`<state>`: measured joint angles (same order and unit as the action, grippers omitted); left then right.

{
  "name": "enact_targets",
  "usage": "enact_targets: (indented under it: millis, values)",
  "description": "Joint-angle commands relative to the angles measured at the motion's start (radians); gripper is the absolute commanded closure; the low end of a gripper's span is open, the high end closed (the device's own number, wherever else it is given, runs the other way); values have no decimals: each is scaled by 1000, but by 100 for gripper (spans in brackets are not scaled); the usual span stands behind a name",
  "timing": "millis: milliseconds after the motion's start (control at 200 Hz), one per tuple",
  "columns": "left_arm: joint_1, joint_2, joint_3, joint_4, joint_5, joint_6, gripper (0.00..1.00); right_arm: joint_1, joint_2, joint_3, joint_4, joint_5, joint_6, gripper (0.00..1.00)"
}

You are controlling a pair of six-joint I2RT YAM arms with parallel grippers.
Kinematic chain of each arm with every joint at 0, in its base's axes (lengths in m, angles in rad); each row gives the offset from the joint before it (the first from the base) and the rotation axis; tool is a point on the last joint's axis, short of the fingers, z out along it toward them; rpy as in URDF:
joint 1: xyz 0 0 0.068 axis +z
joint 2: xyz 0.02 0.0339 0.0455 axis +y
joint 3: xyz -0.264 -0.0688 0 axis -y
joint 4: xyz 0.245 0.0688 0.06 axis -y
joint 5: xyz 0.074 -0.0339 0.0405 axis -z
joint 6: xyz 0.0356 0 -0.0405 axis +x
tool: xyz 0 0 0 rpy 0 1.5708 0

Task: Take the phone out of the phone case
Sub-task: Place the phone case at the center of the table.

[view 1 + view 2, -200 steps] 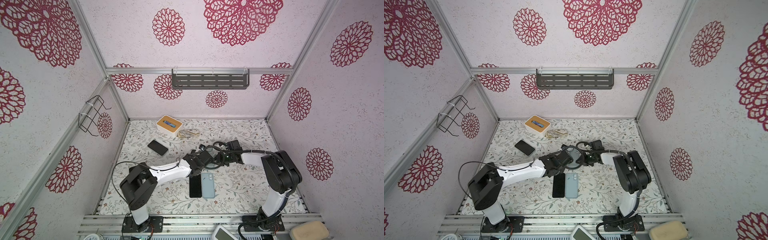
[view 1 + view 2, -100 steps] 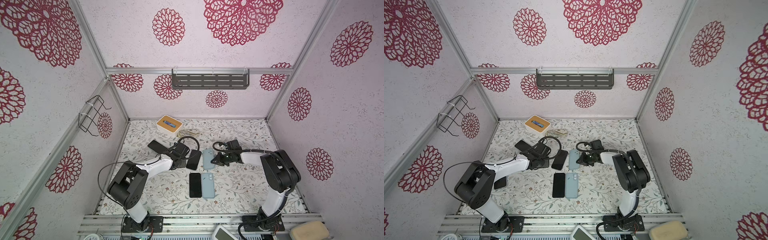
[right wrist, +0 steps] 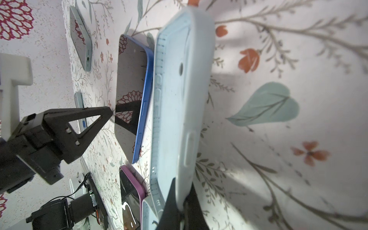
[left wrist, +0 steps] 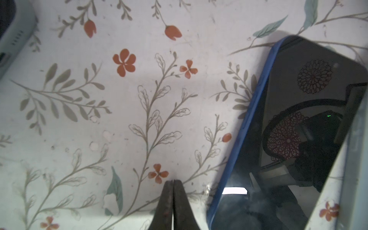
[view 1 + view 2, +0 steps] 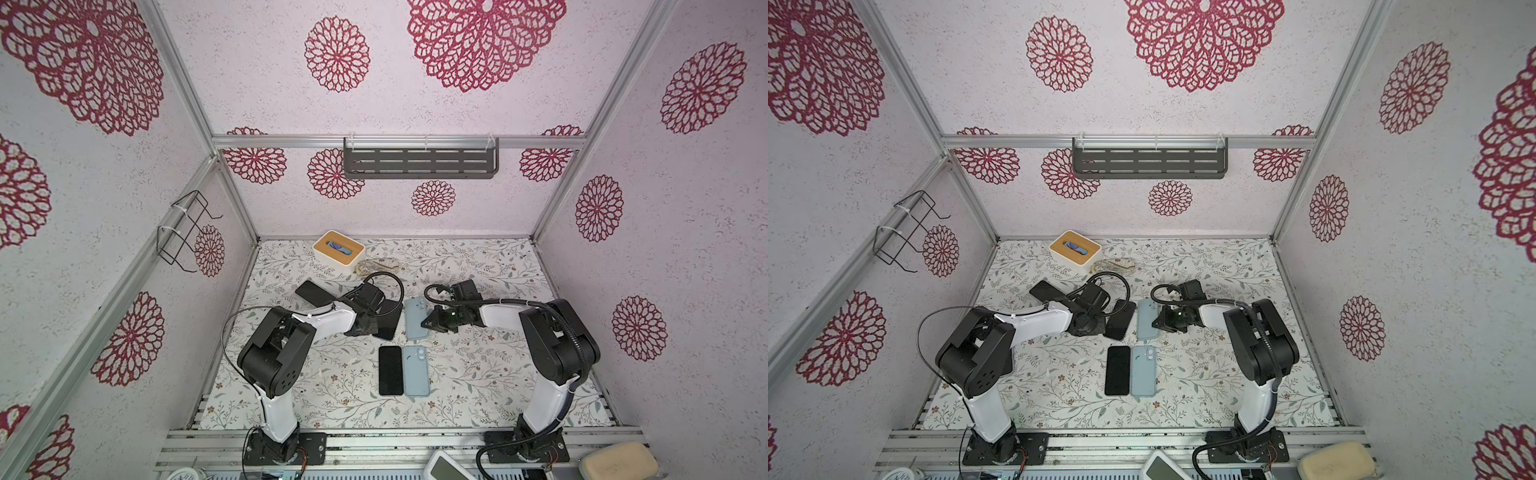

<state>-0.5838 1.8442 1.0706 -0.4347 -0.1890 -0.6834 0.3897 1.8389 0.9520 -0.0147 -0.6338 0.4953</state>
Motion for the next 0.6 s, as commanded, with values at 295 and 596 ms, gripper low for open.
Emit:
enact_targets:
  millis: [295,596]
  values:
    - [-86,69,47,14,28,-31,94,7,11,24,-14,-7,-26,100]
    - [-121,42,40,10,26,-46,94,6,25,21,-8,-22,-33,94]
